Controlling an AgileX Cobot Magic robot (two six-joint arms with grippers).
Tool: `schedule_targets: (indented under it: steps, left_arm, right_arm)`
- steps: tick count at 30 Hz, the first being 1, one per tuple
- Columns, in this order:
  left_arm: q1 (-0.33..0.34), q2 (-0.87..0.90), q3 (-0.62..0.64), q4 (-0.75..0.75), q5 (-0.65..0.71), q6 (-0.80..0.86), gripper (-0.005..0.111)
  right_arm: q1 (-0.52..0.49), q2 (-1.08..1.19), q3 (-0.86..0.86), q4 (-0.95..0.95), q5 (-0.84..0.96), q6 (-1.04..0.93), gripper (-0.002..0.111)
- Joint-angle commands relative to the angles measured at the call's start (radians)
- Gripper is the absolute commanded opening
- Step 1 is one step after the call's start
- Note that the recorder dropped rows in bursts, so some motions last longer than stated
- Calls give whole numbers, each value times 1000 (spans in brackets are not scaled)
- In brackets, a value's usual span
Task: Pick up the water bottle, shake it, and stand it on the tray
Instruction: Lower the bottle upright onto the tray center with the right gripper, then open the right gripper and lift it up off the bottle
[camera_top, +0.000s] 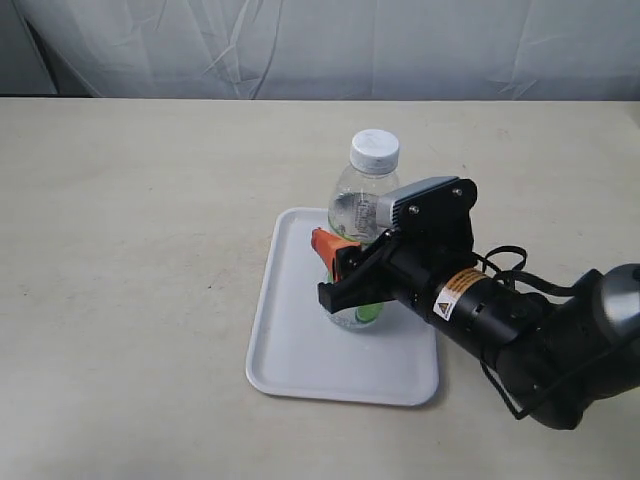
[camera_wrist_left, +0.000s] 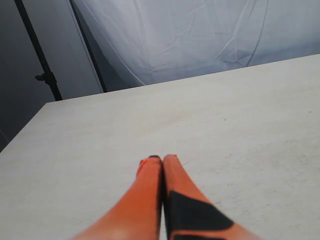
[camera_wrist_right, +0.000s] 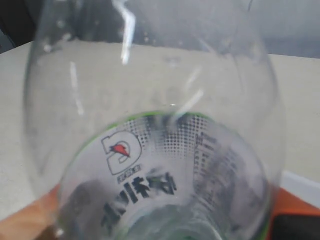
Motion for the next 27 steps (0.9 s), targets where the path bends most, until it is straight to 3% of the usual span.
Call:
schedule_targets:
  steps: [1,7,9,11,16,18,27]
  left_arm:
    - [0,-5,4,-4,-4,-4,0]
    - [0,-5,4,-4,-4,-4,0]
    - [0,-5,4,-4,-4,-4,0]
    - [0,-5,4,-4,-4,-4,0]
    - [0,-5,4,-4,-4,-4,0]
    - [0,-5,4,-4,-4,-4,0]
    - [0,-5,4,-4,-4,-4,0]
  right_arm:
    - [-2,-4,-2,24,-19,3,-1]
    - [-2,-4,-2,6,-7,3,0]
    - [-2,-4,-2,-4,-5,3,7]
    - [-2,-4,-2,-14,-5,3,23]
    - [-2,-4,-2,-2,-5,5,84]
    - [-2,-4,-2,-2,-5,2,102]
    - [-2,-30,-2,-27,-52,-7,104]
